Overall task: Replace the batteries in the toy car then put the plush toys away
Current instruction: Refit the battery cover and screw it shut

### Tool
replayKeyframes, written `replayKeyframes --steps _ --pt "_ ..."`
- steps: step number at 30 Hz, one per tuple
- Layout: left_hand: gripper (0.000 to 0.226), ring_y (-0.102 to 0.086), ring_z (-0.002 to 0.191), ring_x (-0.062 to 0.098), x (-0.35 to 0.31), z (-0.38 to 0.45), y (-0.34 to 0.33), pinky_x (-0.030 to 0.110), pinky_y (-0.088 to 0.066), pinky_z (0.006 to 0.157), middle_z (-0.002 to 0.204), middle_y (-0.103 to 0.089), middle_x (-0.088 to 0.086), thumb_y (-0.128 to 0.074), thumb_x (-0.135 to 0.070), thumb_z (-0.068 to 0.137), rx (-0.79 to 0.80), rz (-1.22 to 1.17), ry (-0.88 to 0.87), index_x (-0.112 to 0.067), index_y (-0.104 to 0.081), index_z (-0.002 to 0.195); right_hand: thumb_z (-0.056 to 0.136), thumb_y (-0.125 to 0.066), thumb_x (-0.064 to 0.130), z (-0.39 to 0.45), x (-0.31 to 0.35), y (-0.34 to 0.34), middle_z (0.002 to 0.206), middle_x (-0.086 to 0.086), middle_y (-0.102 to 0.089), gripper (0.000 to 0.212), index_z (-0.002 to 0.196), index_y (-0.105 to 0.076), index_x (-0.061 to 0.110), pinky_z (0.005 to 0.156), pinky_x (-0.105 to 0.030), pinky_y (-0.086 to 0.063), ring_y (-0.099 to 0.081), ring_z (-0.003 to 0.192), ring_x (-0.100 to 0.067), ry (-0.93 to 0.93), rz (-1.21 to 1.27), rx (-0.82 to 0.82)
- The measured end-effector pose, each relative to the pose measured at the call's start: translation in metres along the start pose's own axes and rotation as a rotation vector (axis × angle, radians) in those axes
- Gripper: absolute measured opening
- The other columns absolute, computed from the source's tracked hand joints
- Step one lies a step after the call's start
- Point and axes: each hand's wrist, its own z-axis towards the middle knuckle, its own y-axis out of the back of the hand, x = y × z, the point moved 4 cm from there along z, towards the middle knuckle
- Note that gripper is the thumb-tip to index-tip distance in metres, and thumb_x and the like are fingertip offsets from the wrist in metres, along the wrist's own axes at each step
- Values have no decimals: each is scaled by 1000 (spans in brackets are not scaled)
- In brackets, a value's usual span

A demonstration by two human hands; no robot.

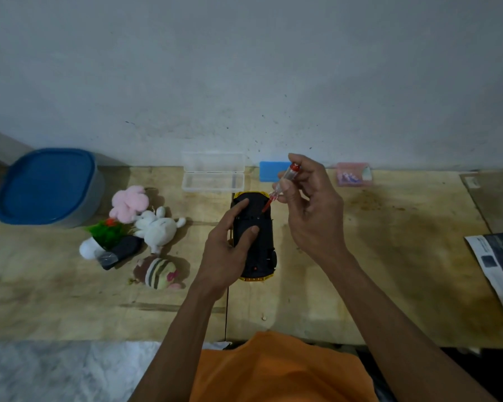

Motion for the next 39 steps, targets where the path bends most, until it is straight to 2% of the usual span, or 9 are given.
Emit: replayKeyframes --steps 6,12,18,22,27,31,33,35,39 --pt "49 -60 115 -3 -2 0 0 21 -58 80 133 -55 -25 -61 -15 99 -6 6 -14 -30 -49 144 100 -56 17 0 1 0 107 2 -67 35 134 -50 24 79 -44 -61 -71 97 -18 10 -1 -11" --pt "48 -61 117 3 0 0 0 28 -60 84 135 -56 -21 -62 -17 99 -5 -5 5 -32 -50 143 100 -56 14 -2 2 1 105 3 -67 33 131 -51 26 79 -43 -61 -70 97 -17 5 11 -4" --pt "48 -64 113 5 0 -1 -2 31 -61 81 132 -59 -19 -62 -16 99 9 -34 24 -32 -50 143 98 -59 7 -2 15 0 108 -1 -66 37 135 -55 13 82 -24 -59 -65 98 -7 189 -91 80" --pt "48 -64 112 4 -1 -1 -1 32 -61 83 131 -59 -18 -62 -17 99 1 -7 22 -34 -51 142 97 -58 3 3 20 1 120 -6 -67 37 134 -56 7 82 -20 -58 -67 107 -9 222 -87 175" --pt "48 -63 115 6 0 -2 -1 40 -62 86 131 -59 -22 -63 -17 98 -5 -1 32 -34 -51 142 92 -69 6 13 21 3 101 -8 -67 31 123 -65 4 72 -13 -55 -64 88 -4 286 -124 146" --pt "47 -64 112 2 -2 -2 -1 38 -62 85 128 -60 -24 -63 -17 98 -7 -2 19 -34 -52 141 95 -63 4 11 22 4 107 -7 -69 30 125 -63 3 76 -22 -59 -69 94 -9 264 -74 155" --pt "48 -64 112 1 -2 -2 -1 37 -62 85 129 -59 -23 -63 -17 99 -13 2 18 -33 -51 142 94 -65 6 12 22 3 104 -7 -70 30 124 -65 3 74 -26 -61 -70 90 -11 265 -64 138" --pt "48 -65 112 2 -4 -3 -1 35 -62 83 130 -59 -20 -62 -16 99 -9 -7 17 -32 -51 143 92 -69 7 12 23 3 102 -9 -69 31 123 -66 3 71 -27 -61 -69 88 -13 302 -91 127" --pt "48 -64 110 -1 -7 -2 -2 29 -61 81 128 -59 -24 -62 -16 99 0 2 2 -32 -51 143 97 -61 7 10 23 2 112 -8 -69 33 130 -60 4 77 -30 -61 -71 97 -14 255 -28 172"
